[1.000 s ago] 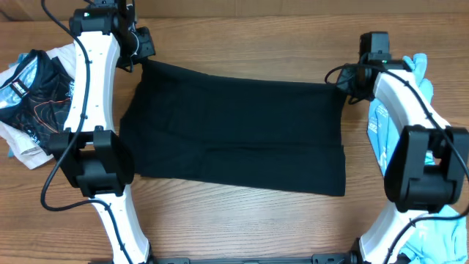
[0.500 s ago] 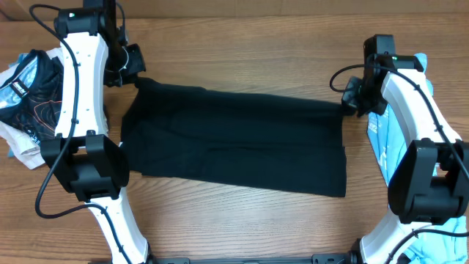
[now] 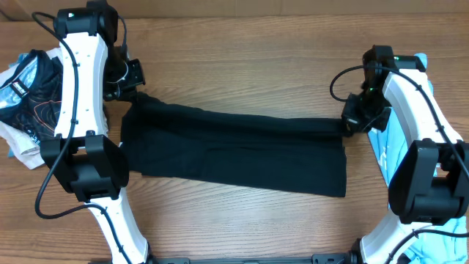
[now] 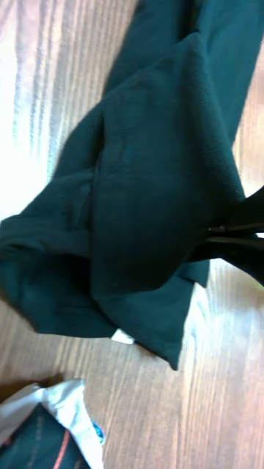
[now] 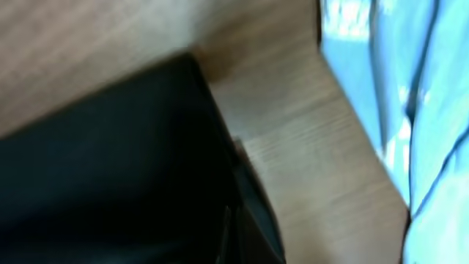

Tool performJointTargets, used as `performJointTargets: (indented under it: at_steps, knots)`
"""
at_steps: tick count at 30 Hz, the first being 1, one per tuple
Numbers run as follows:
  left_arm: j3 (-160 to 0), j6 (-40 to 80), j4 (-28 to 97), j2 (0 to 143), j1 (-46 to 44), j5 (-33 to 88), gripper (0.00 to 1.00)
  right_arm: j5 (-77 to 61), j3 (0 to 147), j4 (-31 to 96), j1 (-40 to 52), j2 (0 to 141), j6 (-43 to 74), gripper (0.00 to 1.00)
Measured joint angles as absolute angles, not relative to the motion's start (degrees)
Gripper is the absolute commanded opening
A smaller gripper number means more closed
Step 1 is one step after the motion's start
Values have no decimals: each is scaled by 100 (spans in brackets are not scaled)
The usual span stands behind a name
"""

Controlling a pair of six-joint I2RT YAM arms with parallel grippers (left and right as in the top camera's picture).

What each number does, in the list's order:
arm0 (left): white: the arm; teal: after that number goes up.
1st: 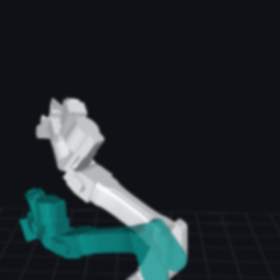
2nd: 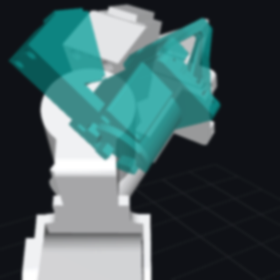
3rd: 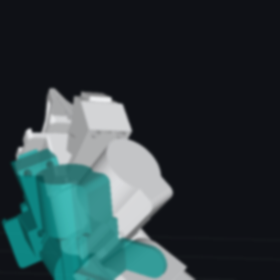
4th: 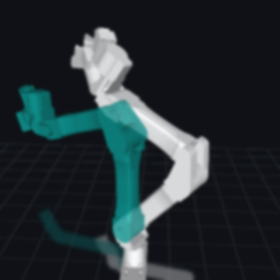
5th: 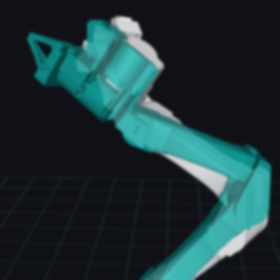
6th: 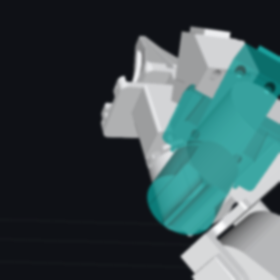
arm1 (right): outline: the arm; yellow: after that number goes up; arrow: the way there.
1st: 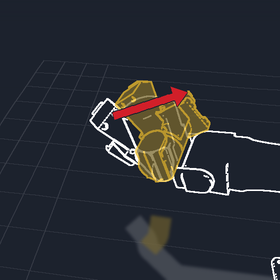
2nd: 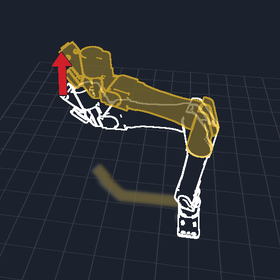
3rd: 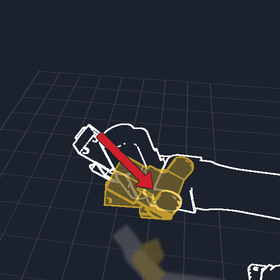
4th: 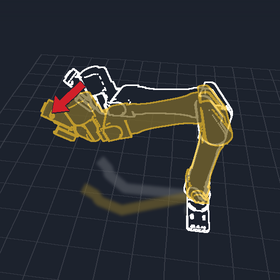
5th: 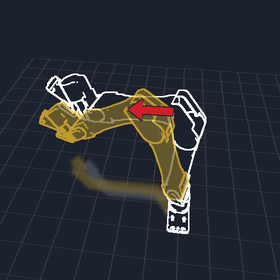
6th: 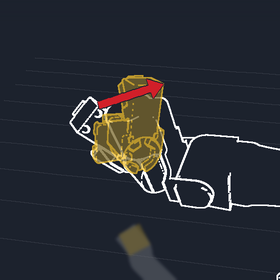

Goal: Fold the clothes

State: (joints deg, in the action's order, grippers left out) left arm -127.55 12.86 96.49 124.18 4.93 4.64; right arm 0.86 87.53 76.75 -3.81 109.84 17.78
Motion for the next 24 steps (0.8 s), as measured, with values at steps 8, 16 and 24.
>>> performJointTargets:
  at_steps: [8, 16, 24]
  knots:
    - [-12416, 1160, 9664, 12407, 493, 462, 4, 1, 8753, 8270, -381, 10984, 1776, 4]
    - [-11631, 1028, 9666, 12407, 493, 440, 4, -14, 8753, 8451, -381, 10984, 1772, 4]
    - [-11321, 1007, 9664, 12407, 493, 281, 4, -21, 8753, 8757, -329, 10982, 1667, 4]
